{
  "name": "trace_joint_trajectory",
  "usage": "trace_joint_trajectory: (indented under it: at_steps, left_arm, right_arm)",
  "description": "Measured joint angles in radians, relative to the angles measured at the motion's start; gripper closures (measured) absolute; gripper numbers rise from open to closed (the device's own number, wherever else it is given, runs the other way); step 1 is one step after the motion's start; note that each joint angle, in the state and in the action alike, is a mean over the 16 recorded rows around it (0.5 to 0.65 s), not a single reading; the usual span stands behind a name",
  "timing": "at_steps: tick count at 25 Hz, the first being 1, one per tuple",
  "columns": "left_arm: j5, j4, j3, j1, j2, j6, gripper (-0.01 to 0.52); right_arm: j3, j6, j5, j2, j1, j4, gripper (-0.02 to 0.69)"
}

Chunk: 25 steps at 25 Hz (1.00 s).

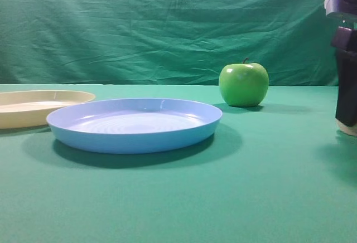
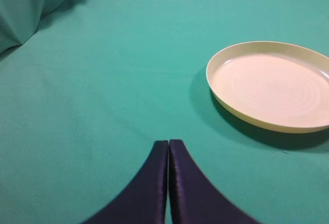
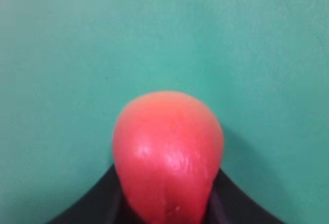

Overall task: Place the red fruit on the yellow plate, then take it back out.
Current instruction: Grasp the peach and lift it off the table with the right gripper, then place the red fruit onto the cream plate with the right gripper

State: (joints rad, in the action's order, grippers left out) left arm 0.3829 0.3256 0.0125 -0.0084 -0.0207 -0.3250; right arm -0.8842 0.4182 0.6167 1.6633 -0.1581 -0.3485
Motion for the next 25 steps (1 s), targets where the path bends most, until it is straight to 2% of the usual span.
trace_joint_trajectory:
  at_steps: [3, 6, 16, 25]
  left_arm:
    - [0.0, 0.0, 0.0, 0.0, 0.0, 0.0, 0.514]
    - [0.0, 0.0, 0.0, 0.0, 0.0, 0.0, 0.514]
    - [0.0, 0.0, 0.0, 0.0, 0.0, 0.0, 0.514]
    - [0.0, 0.0, 0.0, 0.0, 0.0, 0.0, 0.514]
  right_arm:
    - [-0.06, 0.007, 0.036, 0.002, -0.005, -0.017, 0.43]
    - [-0.135, 0.02, 0.073, 0.004, -0.025, -0.036, 0.458]
    - [-0.45, 0.07, 0.142, 0.049, -0.204, -0.098, 0.469]
    - [-0.781, 0.096, 0.175, 0.217, -0.424, -0.105, 0.469]
